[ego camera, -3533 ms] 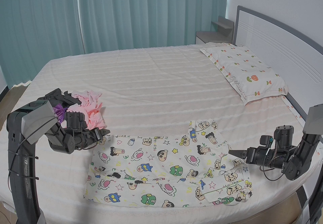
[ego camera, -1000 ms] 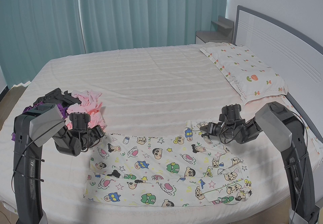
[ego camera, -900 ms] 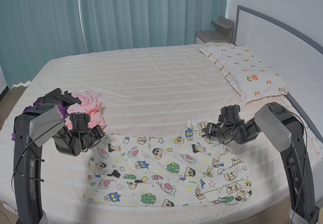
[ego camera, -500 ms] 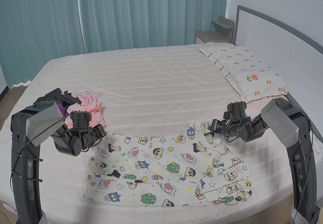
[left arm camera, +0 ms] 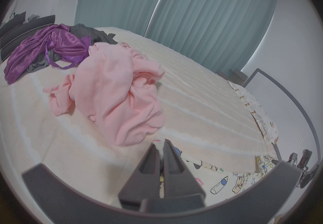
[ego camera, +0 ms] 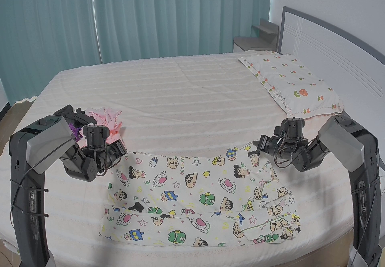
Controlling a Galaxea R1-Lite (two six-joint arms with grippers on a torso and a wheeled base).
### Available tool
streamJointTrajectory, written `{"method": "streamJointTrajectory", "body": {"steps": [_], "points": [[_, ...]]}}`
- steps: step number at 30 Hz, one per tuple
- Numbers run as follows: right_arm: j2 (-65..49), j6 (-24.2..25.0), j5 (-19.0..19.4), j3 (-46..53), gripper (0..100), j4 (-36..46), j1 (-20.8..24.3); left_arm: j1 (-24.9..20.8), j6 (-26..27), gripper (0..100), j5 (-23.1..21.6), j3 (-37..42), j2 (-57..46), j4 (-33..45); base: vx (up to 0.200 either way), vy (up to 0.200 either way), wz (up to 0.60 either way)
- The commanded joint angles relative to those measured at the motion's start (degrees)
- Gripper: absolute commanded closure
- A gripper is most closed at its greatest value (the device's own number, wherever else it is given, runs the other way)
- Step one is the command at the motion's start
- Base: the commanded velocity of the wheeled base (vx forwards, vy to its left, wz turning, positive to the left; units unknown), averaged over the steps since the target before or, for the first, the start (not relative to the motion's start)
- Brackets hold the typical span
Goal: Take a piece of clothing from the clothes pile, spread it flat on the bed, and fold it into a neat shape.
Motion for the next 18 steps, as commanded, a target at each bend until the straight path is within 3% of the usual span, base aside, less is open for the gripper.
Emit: {"method": "streamJointTrajectory", "body": {"steps": [1,18], "points": [[-1.12,-0.03,-0.27,0.32,100,-1.03,0.00,0.00,-0.03,100,1.14,-0.50,-0.50,-0.11,0.000,0.000,0.00],[-3.32,-0.12,-0.98,1.99,100,-2.61,0.00,-0.17,-0.03,100,3.25,-1.20,-0.94,-0.02,0.000,0.000,0.00]]}}
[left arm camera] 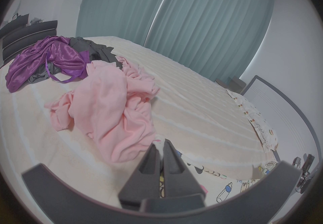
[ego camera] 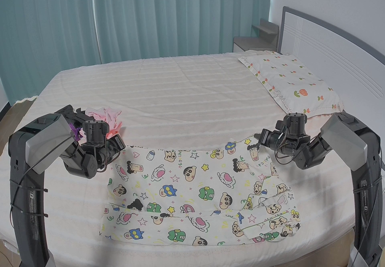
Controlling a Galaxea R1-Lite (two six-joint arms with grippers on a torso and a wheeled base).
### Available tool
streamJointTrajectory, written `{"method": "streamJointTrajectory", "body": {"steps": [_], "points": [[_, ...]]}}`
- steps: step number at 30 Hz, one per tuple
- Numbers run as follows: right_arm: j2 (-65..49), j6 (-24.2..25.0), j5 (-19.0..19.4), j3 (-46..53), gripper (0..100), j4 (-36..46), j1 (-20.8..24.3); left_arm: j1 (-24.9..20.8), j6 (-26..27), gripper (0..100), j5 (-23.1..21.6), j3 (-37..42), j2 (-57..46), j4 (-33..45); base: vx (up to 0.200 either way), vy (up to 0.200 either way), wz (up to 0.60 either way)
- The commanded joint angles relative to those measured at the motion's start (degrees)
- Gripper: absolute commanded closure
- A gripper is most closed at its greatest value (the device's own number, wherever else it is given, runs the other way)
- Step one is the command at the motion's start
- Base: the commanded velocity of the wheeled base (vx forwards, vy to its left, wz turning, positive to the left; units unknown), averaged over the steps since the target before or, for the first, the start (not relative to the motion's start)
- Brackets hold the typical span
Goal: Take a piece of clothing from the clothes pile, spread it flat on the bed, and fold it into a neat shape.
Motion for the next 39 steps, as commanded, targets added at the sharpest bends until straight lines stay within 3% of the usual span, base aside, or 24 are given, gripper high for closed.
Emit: {"method": "streamJointTrajectory", "body": {"steps": [1,8,20,39], "points": [[-2.19,-0.09,0.17,1.97,100,0.02,0.03,-0.06,0.06,100,0.10,0.97,-1.05,0.15,0.000,0.000,0.00],[-6.49,-0.52,1.49,9.00,100,-0.77,0.03,-0.59,0.14,100,-0.07,5.72,-3.86,-0.29,0.000,0.000,0.00],[-11.77,0.00,4.57,24.20,100,-12.46,0.03,-1.29,-0.03,100,-0.34,14.77,-9.58,-1.35,0.000,0.000,0.00],[-14.05,-1.49,5.44,49.52,100,-32.59,1.96,-2.79,0.06,100,-0.42,36.83,-13.35,-18.49,0.000,0.000,0.00]]}}
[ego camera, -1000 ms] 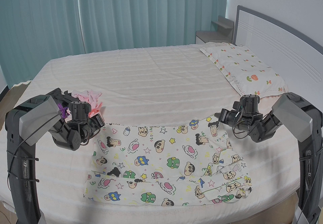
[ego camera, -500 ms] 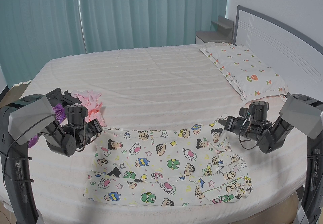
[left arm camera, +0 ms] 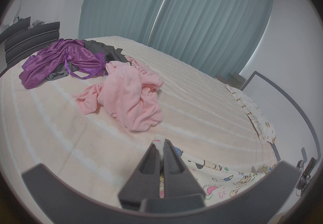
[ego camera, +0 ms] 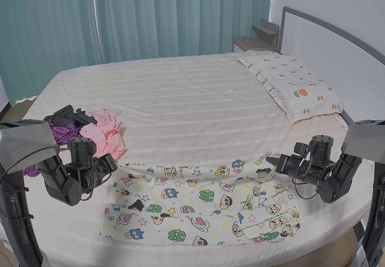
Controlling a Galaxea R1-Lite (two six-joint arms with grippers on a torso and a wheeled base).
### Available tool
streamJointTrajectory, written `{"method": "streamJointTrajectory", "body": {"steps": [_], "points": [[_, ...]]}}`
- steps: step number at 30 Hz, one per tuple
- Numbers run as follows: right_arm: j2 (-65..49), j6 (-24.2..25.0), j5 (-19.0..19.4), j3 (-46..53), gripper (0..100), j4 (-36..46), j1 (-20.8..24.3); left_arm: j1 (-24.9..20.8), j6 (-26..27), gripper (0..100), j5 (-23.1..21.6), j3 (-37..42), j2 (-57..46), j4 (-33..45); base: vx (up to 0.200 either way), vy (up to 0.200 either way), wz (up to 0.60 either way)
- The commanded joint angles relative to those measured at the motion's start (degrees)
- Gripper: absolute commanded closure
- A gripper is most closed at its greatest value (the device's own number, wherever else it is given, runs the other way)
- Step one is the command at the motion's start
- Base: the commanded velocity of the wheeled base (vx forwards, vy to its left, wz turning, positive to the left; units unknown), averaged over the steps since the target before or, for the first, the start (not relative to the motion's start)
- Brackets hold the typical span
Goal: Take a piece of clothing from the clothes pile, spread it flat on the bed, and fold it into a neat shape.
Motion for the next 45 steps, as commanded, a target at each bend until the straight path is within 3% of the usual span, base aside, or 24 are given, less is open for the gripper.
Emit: {"method": "streamJointTrajectory", "body": {"steps": [1,7,14,30,31,32,40,45], "points": [[1.23,-0.48,-0.01,6.91,100,-4.72,1.56,-0.51,0.00,100,-0.16,6.50,-0.20,-3.09,0.000,0.000,0.00],[5.98,-0.74,-0.36,13.85,100,-14.30,2.18,-1.12,-0.27,100,-1.12,13.97,3.41,-9.51,0.000,0.000,0.00],[5.98,-4.17,-0.36,19.56,100,-14.30,2.18,-1.21,-0.27,100,-2.27,19.77,7.01,-17.94,0.000,0.000,0.00],[6.85,-4.61,-1.15,20.53,100,-14.30,1.48,-1.83,-0.27,100,-5.08,25.92,9.38,-22.60,0.000,0.000,0.00],[6.85,-4.52,-1.41,20.26,0,-14.30,1.48,-1.83,-0.27,100,-5.08,25.83,9.47,-22.60,0.000,0.000,0.00],[6.85,-4.52,-1.41,20.26,0,-14.30,1.48,-1.83,-0.27,0,-5.08,25.83,9.47,-22.60,0.000,0.000,0.00],[4.92,-4.26,-4.75,20.88,0,-14.30,0.51,-0.95,-1.76,0,-5.87,27.94,10.00,-22.95,0.000,0.000,0.00],[1.23,-3.64,-5.54,21.50,0,-14.30,-2.48,2.13,-8.88,0,-10.70,31.55,6.74,-26.91,0.000,0.000,0.00]]}}
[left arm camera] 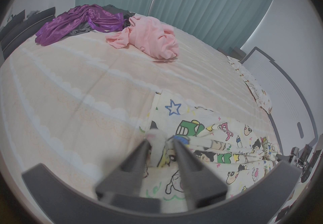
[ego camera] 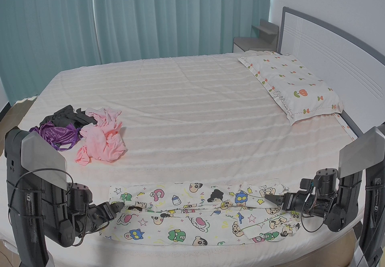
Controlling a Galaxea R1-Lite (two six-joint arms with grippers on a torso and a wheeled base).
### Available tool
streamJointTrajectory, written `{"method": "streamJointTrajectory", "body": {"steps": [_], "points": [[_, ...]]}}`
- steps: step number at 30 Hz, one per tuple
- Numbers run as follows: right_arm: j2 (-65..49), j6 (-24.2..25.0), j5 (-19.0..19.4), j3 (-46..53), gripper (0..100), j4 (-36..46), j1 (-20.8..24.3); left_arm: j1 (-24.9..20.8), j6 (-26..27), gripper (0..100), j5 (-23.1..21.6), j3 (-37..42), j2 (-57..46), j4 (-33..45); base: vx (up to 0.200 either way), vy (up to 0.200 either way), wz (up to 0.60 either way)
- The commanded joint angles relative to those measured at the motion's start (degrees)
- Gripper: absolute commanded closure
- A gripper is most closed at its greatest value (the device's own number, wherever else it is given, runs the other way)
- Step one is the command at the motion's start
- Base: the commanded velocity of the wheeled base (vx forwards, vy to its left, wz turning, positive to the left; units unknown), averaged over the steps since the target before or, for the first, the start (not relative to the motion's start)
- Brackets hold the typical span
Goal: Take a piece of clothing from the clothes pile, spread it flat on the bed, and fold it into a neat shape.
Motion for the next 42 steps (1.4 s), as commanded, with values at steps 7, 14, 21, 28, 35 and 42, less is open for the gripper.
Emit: {"method": "streamJointTrajectory", "body": {"steps": [7,14,21,28,35,42], "points": [[-6.25,1.08,-0.47,1.02,0,-1.05,-3.78,14.93,-11.98,0,-14.79,5.93,-7.77,-2.05,0.000,0.000,0.00],[-2.74,2.84,-4.68,-0.83,0,-1.05,1.06,22.76,-24.55,0,-22.52,6.19,-15.33,-1.97,0.000,0.000,0.00],[0.78,3.55,-7.50,-3.46,0,-1.05,3.69,22.84,-27.28,0,-24.10,6.19,-15.24,-2.05,0.000,0.000,0.00],[1.30,3.72,-7.94,-4.26,0,-1.05,4.40,22.84,-27.45,0,-23.84,6.19,-15.15,-2.05,0.000,0.000,0.00],[1.30,3.72,-9.69,-4.69,100,-1.05,4.31,22.84,-27.54,0,-23.75,6.19,-15.15,-2.05,0.000,0.000,0.00],[0.25,3.37,-12.33,-4.17,100,-1.05,4.40,22.84,-27.45,0,-23.66,6.19,-15.15,-2.05,0.000,0.000,0.00]]}}
